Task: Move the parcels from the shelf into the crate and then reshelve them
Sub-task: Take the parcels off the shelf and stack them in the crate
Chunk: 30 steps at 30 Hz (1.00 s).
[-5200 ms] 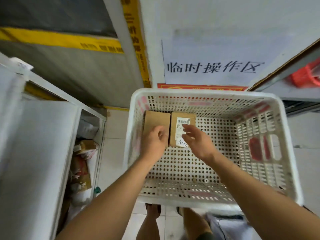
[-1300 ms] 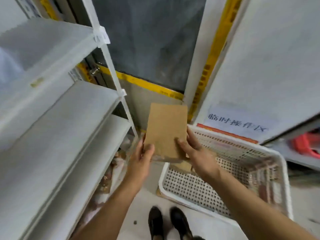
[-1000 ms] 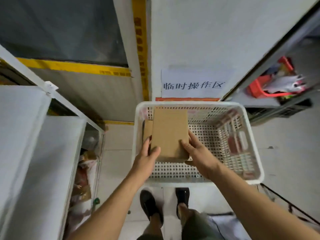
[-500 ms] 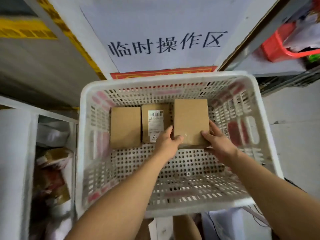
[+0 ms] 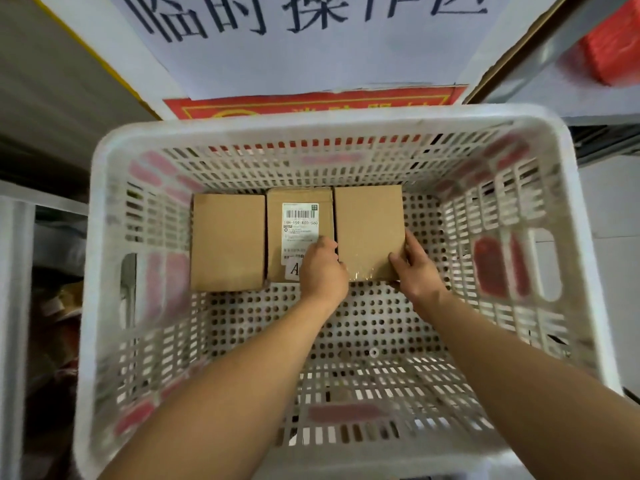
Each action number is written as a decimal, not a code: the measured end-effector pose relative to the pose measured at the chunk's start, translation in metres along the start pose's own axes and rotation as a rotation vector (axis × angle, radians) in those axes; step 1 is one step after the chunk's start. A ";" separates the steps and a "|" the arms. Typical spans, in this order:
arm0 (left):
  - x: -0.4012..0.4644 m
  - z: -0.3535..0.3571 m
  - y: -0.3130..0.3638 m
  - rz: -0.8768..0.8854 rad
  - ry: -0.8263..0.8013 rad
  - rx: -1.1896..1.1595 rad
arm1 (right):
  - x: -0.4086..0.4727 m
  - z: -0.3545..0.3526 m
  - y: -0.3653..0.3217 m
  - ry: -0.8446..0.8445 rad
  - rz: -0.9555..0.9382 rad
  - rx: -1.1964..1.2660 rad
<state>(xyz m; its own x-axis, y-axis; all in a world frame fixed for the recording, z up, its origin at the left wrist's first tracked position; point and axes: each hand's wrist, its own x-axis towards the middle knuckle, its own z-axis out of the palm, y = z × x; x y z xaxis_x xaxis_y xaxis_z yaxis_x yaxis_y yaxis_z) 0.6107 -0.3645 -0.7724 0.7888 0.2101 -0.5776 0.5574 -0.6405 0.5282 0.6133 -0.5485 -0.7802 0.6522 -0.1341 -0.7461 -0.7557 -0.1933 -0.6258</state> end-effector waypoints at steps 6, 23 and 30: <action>-0.021 -0.034 -0.003 0.045 -0.099 -0.142 | -0.041 0.009 -0.039 0.041 -0.009 -0.345; -0.255 -0.372 -0.046 0.225 0.334 -0.050 | -0.354 0.142 -0.220 -0.204 -0.717 -0.751; -0.384 -0.501 -0.094 0.075 0.718 -0.080 | -0.484 0.235 -0.307 -0.453 -1.052 -0.844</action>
<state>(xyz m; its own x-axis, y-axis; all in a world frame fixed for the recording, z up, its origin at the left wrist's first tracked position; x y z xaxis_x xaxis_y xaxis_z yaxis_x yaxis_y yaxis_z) 0.3849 -0.0154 -0.2885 0.7860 0.6182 -0.0013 0.4904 -0.6224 0.6100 0.5150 -0.1958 -0.2803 0.6816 0.7195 -0.1333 0.4284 -0.5400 -0.7244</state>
